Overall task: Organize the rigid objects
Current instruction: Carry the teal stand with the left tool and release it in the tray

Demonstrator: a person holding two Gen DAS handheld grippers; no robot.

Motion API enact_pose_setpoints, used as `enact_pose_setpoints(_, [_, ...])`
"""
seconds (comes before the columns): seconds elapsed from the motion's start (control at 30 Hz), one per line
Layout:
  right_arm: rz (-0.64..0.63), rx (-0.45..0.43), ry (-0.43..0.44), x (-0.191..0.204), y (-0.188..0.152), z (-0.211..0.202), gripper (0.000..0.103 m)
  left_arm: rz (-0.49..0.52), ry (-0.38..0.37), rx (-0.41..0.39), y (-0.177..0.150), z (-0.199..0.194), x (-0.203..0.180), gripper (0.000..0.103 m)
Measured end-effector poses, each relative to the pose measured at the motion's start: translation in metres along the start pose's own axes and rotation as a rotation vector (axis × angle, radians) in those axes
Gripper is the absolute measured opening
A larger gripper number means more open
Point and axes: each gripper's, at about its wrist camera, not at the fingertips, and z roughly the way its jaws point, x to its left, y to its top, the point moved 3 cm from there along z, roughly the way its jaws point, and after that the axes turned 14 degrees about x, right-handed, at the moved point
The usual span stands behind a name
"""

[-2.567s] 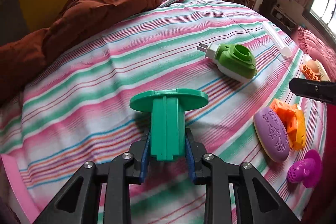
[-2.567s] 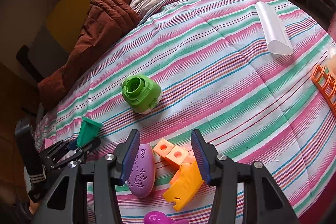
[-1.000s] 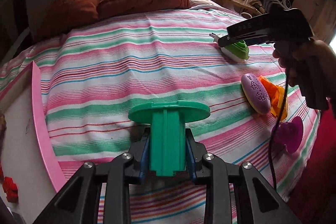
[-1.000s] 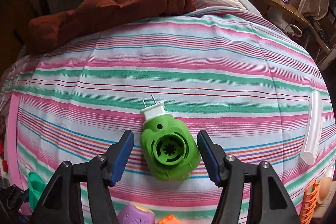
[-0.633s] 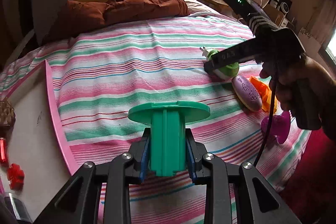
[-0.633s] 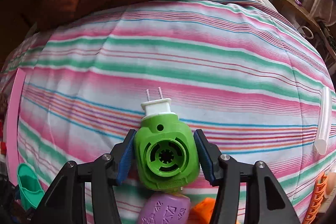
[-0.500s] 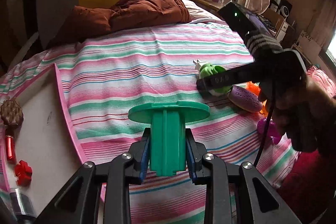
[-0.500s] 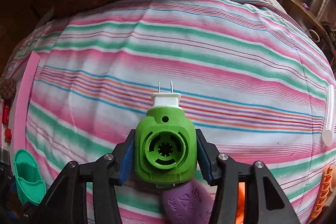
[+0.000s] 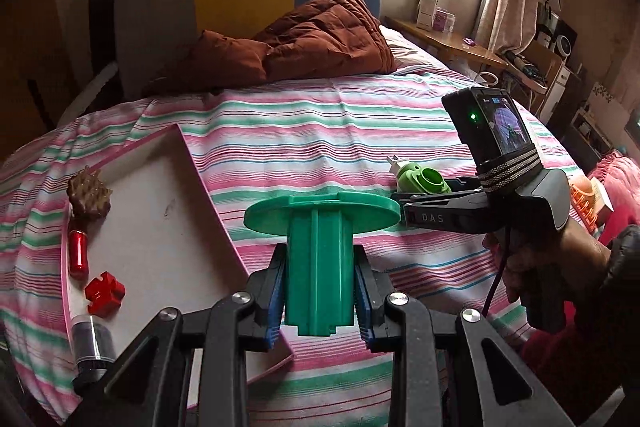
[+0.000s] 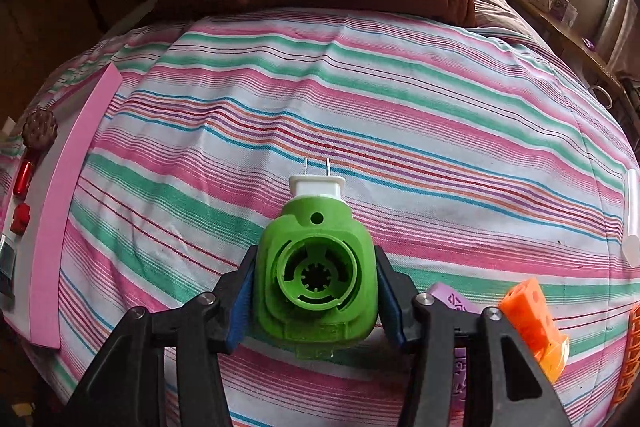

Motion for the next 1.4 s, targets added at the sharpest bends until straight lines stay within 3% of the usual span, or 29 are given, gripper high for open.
enact_pose_setpoints(0.53, [-0.062,-0.053,-0.051,0.008,-0.006,-0.001,0.053,-0.076,0.031,-0.013,-0.021,-0.016,0.038,0.03])
enact_pose_setpoints(0.9, [-0.068,-0.061,-0.061,0.009,-0.004,0.0,0.053,-0.334,-0.003,-0.008,-0.033,-0.031,0.141,0.03])
enact_pose_setpoints(1.17, [-0.067,-0.058,-0.063,0.01,-0.002,0.0,0.053,-0.42,-0.089,0.041,0.005,-0.013,0.175,0.03])
enact_pose_setpoints(1.4, [-0.067,-0.053,-0.067,0.01,-0.001,0.0,0.053,-0.444,-0.068,0.102,0.053,0.028,0.191,0.03])
